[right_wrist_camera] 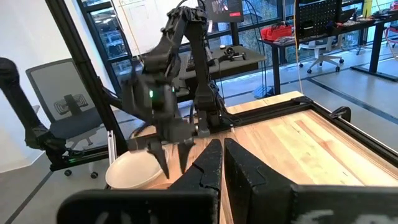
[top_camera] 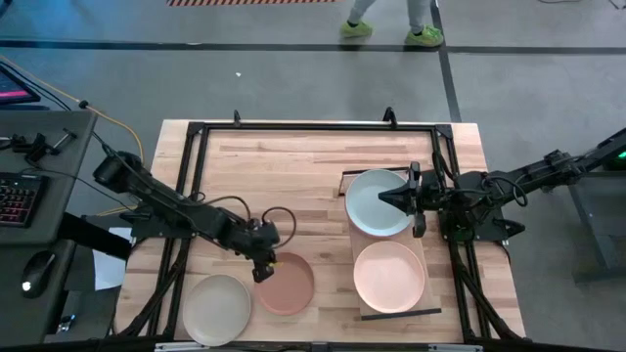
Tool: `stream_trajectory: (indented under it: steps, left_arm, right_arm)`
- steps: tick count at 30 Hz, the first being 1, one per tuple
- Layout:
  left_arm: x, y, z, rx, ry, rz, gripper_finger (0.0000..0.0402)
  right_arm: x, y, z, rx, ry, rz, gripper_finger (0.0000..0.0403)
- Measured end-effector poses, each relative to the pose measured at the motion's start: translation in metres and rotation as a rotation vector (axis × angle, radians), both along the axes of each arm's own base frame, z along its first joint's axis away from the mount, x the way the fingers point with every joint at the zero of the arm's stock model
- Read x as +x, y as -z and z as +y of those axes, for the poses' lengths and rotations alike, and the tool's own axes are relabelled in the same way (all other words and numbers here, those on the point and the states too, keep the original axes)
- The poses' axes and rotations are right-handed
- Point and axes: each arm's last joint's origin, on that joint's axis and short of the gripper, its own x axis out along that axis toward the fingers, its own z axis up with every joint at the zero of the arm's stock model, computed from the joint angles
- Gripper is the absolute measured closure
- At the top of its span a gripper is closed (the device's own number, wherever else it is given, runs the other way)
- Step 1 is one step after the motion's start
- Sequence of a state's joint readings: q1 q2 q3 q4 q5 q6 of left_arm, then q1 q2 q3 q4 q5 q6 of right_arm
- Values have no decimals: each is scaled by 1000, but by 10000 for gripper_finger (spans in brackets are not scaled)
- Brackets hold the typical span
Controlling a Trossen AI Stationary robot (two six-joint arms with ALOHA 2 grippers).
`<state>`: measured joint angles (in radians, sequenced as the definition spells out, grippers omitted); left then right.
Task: Place and stack plates onto a shelf
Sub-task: Stack the brown plate on top of the light orange plate on the shelf
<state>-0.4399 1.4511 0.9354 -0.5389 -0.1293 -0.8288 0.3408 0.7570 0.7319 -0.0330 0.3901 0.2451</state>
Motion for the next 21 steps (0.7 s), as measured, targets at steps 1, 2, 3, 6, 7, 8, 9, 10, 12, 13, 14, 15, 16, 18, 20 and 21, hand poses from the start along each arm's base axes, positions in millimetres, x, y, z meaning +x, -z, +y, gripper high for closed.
stream_trajectory:
  steps: [1,2,3,6,7,8,9,10,12,13,14,15,16,18,20,21]
  left_arm:
    - [1,6,-1,22,-1,32,243]
    - [2,12,-1,36,-4,62,243]
    - [3,17,-2,46,-7,87,243]
    - [8,31,-4,64,-8,129,243]
    - [9,36,-4,71,-10,147,243]
    - [10,40,-4,74,-18,159,243]
    - [11,44,-4,78,-27,174,243]
    - [12,48,-3,83,-34,193,243]
    - [14,55,-3,75,-38,227,243]
    - [15,59,-3,69,-37,243,243]
    - [16,63,-2,65,-36,261,243]
    - [16,67,-2,65,-39,278,243]
    - [17,70,-2,64,-47,290,243]
    - [18,75,-1,52,-66,311,244]
    - [20,76,0,37,-81,317,254]
    - [20,76,0,34,-86,319,264]
  right_arm:
    - [0,0,0,0,0,0,402]
    - [0,0,0,0,0,0,402]
    - [0,0,0,0,0,0,402]
    - [0,0,0,8,0,0,402]
    - [0,0,0,11,1,0,402]
    - [0,0,0,14,1,3,402]
    - [0,1,0,14,1,7,402]
    - [0,1,0,15,1,10,402]
    - [0,1,0,15,1,11,402]
    - [0,1,0,14,1,13,402]
    - [0,2,0,14,1,14,402]
    - [0,2,0,14,1,15,402]
    - [0,2,0,14,1,15,402]
    - [0,2,0,13,1,15,402]
    - [0,2,0,12,0,18,402]
    - [0,2,0,11,0,21,402]
